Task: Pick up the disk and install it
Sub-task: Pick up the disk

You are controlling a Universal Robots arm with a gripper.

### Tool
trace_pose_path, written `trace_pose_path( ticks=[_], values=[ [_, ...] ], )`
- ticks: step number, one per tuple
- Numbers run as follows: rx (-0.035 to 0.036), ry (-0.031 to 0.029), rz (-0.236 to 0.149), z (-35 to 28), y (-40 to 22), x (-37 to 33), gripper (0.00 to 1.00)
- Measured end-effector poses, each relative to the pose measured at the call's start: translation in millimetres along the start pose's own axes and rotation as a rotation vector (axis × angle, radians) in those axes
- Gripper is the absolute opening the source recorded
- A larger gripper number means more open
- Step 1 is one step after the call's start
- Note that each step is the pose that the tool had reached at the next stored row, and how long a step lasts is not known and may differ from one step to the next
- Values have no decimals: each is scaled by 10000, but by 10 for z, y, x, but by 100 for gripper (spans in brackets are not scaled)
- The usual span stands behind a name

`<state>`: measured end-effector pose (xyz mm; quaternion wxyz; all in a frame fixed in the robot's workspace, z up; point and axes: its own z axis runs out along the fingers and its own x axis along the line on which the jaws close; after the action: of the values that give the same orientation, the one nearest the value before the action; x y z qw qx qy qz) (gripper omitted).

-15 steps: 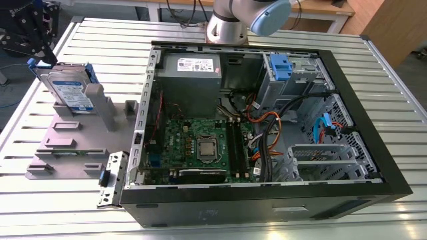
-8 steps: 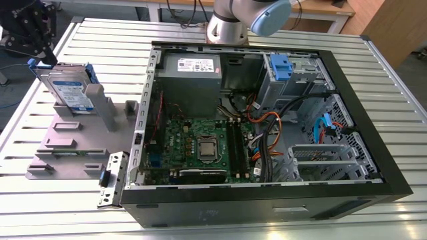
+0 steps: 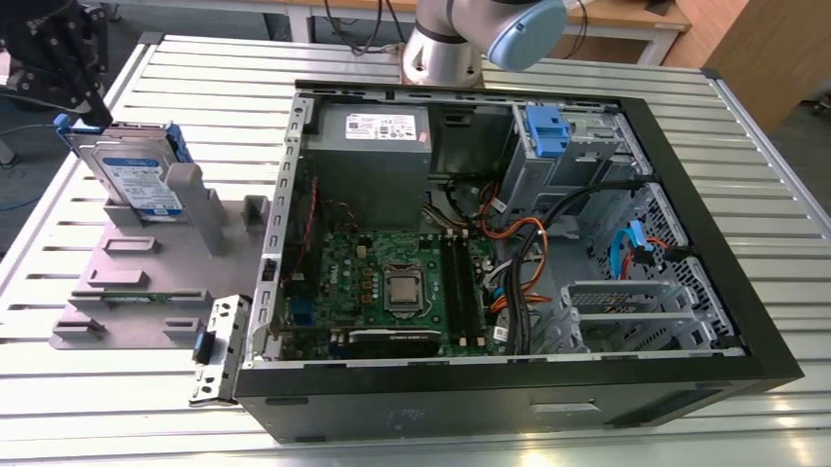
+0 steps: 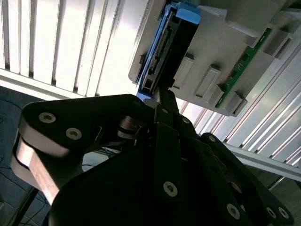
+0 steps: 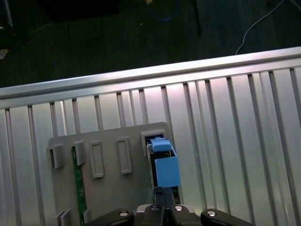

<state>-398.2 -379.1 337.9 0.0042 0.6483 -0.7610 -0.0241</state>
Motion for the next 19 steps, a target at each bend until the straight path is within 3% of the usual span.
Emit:
trace_pose_path(
  ticks=[9,15,19],
  values=[
    [-1,-2,-39,-2,-124,-19,11],
    [-6,4,-182,11,-132,-20,11],
    [-15,20,-578,17,-133,-20,11]
  ],
)
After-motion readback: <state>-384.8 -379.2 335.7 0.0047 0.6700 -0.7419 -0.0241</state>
